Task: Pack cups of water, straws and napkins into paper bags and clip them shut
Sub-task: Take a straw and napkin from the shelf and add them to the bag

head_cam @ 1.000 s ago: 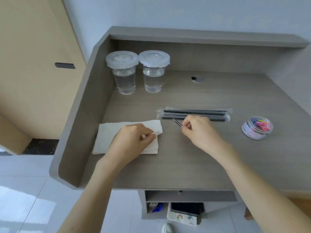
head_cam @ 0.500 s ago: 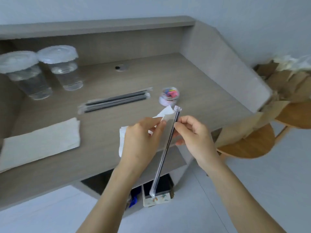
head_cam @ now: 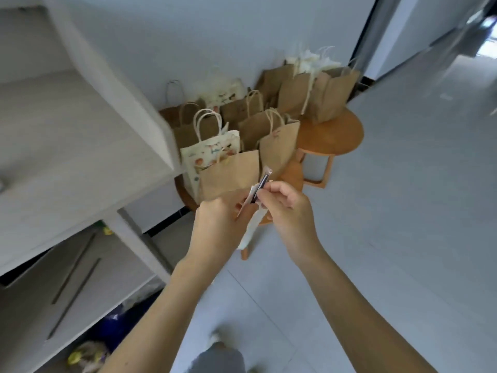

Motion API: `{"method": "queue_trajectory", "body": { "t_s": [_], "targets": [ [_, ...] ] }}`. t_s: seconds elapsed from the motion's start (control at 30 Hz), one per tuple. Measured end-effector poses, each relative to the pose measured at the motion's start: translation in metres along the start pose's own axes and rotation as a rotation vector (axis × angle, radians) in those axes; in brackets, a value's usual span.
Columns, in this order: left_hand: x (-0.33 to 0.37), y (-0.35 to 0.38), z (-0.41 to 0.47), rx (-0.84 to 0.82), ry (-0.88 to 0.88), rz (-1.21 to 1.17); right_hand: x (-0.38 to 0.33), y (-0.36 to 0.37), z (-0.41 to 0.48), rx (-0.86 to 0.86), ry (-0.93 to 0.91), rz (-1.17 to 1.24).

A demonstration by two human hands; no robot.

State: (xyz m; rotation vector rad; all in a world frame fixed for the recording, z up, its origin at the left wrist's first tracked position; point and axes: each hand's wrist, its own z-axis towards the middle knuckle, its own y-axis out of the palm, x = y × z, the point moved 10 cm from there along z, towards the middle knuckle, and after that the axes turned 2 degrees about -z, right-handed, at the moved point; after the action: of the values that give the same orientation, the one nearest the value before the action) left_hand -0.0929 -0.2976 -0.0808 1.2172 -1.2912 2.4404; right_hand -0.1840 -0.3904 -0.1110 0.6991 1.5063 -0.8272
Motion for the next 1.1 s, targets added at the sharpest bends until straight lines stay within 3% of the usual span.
{"method": "queue_trajectory", "body": {
  "t_s": [0.13,0.23,0.37,0.47,0.57,0.7,0.87,1.1],
  "targets": [
    [0.013,0.063,0.053,-0.001,0.052,0.009,0.015,-0.052,0.055,0.037,0.012,-0.076],
    [0.02,0.108,0.102,0.002,0.094,-0.033,0.011,-0.095,0.113,0.109,-0.142,-0.289],
    [0.032,0.154,0.177,-0.021,0.1,-0.044,-0.004,-0.129,0.199,-0.003,-0.258,-0.451],
    [0.037,0.178,0.231,-0.001,0.065,-0.004,0.001,-0.149,0.256,-0.08,-0.215,-0.446],
    [0.056,0.209,0.278,0.008,0.147,0.028,0.012,-0.173,0.307,-0.112,-0.161,-0.449],
    [0.07,0.271,0.339,-0.065,0.163,0.045,0.021,-0.212,0.379,-0.147,-0.133,-0.393],
    [0.092,0.355,0.421,-0.003,0.106,0.072,0.032,-0.28,0.481,-0.152,-0.131,-0.376],
    [0.13,0.454,0.524,-0.049,0.035,0.073,0.022,-0.383,0.605,-0.1,-0.236,-0.5]
  ]
}}
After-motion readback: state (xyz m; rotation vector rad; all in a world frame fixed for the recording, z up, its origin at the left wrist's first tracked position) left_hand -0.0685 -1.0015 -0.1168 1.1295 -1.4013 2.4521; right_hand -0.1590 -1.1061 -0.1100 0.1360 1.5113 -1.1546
